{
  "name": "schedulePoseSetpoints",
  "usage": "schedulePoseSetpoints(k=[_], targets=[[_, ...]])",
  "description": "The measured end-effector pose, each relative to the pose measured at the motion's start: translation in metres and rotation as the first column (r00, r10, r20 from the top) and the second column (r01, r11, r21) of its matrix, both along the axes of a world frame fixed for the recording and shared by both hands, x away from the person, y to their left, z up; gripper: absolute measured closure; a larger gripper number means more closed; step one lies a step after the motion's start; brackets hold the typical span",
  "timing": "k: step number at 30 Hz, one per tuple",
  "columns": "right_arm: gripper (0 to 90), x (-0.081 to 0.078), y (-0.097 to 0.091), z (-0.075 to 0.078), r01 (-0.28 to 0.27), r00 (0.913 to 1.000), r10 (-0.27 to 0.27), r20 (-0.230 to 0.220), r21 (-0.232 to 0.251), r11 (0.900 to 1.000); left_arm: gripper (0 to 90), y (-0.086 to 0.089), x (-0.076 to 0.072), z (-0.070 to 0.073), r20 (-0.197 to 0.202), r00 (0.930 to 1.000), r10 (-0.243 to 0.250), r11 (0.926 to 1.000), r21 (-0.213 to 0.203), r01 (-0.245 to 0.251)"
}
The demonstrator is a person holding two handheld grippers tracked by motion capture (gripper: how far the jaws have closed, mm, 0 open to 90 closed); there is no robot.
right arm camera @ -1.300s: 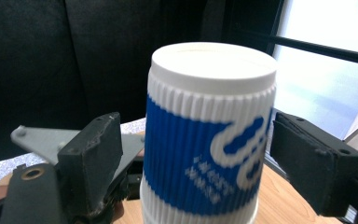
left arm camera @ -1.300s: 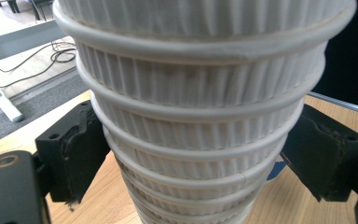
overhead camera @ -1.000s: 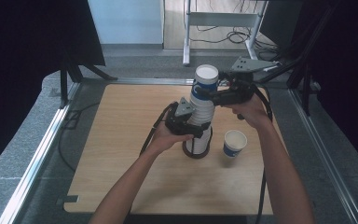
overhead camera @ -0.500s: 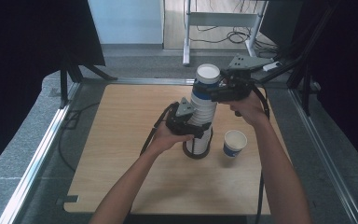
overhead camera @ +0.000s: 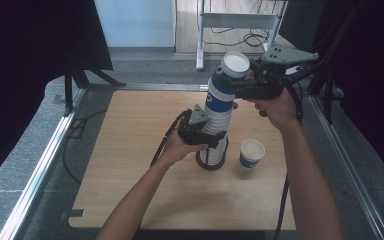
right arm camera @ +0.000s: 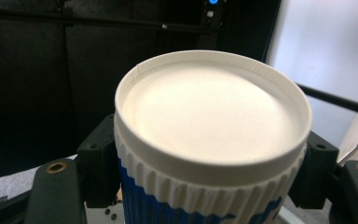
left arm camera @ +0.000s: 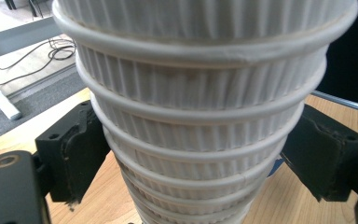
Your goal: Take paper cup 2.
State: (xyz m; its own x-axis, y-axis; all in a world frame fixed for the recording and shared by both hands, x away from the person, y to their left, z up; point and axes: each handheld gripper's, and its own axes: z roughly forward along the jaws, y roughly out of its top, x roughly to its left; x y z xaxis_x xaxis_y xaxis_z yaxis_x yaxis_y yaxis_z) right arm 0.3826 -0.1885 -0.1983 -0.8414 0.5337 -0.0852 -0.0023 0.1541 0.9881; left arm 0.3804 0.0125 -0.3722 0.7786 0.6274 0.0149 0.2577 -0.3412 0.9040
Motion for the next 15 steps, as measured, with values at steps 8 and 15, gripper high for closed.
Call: schedulePoseSetpoints(k=[8, 15], targets=[[26.8, -0.014, -0.018, 0.012, 0.001, 0.9996, -0.002, 0.027, 0.023, 0.9997, 12.4, -0.001, 0.000, 0.000, 0.002, 1.0000, 0.003, 1.0000, -0.001, -0.003], [26.9, -0.026, -0.036, 0.008, 0.012, 0.9994, -0.013, 0.033, 0.043, 0.9990, 12.4, -0.001, 0.000, 0.000, 0.001, 1.0000, 0.006, 1.0000, 0.002, -0.006]])
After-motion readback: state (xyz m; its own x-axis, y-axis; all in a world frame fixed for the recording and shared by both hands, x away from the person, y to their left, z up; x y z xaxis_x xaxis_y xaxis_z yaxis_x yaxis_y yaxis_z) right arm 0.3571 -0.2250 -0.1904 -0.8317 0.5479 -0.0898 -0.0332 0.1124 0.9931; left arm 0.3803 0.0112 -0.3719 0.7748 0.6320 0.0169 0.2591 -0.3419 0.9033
